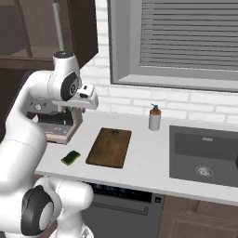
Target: Pick up the sponge from the counter and clean the cutting board by briefly scrubbing or pressing down on the cutting board. Once finished, release the sponge.
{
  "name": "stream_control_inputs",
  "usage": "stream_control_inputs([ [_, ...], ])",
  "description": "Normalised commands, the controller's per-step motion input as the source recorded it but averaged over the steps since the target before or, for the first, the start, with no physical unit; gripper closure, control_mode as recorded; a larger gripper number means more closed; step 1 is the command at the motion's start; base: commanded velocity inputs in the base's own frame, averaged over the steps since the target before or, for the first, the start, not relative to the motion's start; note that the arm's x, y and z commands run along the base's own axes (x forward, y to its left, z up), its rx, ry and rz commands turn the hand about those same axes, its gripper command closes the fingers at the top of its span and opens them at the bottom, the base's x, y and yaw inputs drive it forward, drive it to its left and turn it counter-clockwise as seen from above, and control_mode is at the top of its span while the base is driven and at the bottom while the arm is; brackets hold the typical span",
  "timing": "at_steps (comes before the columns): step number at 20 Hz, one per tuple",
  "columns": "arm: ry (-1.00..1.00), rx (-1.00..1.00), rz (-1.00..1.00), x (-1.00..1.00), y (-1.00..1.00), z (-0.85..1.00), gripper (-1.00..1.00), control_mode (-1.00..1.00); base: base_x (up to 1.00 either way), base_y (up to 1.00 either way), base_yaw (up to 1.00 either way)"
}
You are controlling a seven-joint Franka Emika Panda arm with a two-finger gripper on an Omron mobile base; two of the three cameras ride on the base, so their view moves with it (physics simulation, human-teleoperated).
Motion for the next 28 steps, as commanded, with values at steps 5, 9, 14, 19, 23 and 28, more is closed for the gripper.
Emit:
stream_control_inputs([
  [5, 0.01, 0.00, 0.01, -0.07, 0.00, -0.13, -1.00, -1.00, 0.00, 0.00, 0.00],
  [9, 0.00, 0.00, 0.01, -0.28, 0.10, -0.27, -1.00, -1.00, 0.00, 0.00, 0.00],
  [14, 0.00, -0.02, -0.03, -0.15, 0.21, -0.48, -1.00, -1.00, 0.00, 0.00, 0.00],
  [19, 0.00, 0.00, -0.15, -0.12, 0.39, -0.42, -1.00, -1.00, 0.00, 0.00, 0.00],
  [23, 0.00, 0.01, -0.19, -0.10, 0.28, -0.54, -1.00, -1.00, 0.00, 0.00, 0.00],
  [28, 0.00, 0.06, -0.18, -0.06, 0.19, -0.54, -1.00, -1.00, 0.00, 0.00, 0.00],
])
